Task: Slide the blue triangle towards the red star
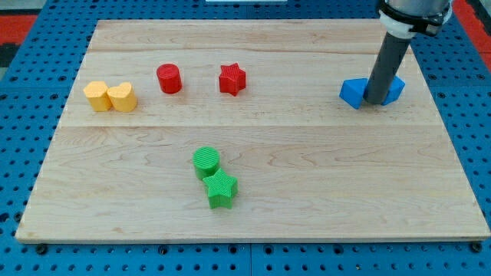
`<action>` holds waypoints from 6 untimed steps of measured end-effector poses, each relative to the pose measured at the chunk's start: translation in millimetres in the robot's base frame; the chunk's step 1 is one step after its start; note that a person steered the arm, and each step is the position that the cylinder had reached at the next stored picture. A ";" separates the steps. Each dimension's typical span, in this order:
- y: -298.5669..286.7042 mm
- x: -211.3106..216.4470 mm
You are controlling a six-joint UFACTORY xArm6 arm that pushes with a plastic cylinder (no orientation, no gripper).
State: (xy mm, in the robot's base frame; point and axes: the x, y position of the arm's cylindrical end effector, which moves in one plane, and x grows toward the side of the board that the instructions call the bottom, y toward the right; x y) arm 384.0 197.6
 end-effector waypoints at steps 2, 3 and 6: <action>-35.5 -25.1; -26.7 -29.2; -99.4 -12.9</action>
